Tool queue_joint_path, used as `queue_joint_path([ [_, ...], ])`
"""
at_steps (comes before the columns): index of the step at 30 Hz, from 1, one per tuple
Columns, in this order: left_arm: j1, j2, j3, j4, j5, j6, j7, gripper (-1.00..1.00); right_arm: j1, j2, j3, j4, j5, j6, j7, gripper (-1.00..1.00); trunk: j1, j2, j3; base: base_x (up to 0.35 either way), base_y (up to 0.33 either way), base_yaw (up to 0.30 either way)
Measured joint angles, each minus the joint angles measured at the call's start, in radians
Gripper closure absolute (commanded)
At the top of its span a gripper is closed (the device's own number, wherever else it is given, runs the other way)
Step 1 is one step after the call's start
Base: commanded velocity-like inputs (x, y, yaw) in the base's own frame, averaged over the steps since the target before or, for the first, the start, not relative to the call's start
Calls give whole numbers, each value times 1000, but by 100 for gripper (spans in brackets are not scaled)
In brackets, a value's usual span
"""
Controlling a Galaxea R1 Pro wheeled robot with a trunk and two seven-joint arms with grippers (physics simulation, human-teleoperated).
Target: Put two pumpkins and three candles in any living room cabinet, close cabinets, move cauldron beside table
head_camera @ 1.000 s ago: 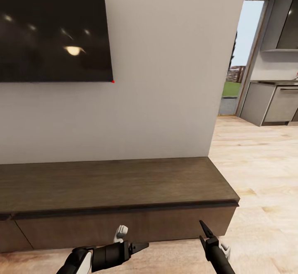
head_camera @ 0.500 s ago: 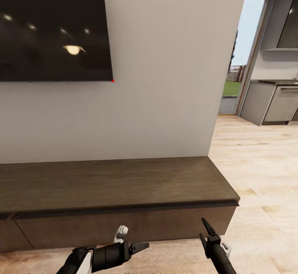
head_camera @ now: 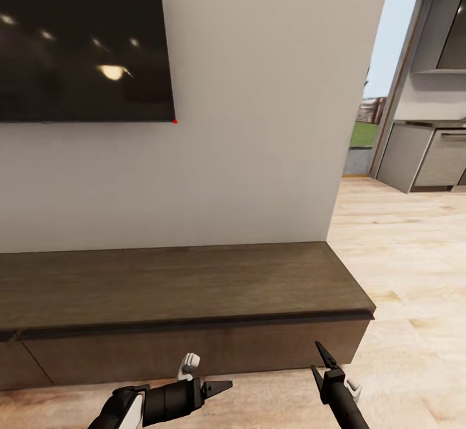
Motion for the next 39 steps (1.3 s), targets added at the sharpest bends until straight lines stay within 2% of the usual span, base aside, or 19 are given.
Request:
queue_joint_path([
  [24,0,-1,0,0,-1,0,1,-100,0,0,2,-1,1,0,1,-100,0,0,0,129,0,0],
  [39,0,0,0,0,-1,0,0,-100,0,0,2,-1,1,0,1,-100,0,0,0,15,0,0],
])
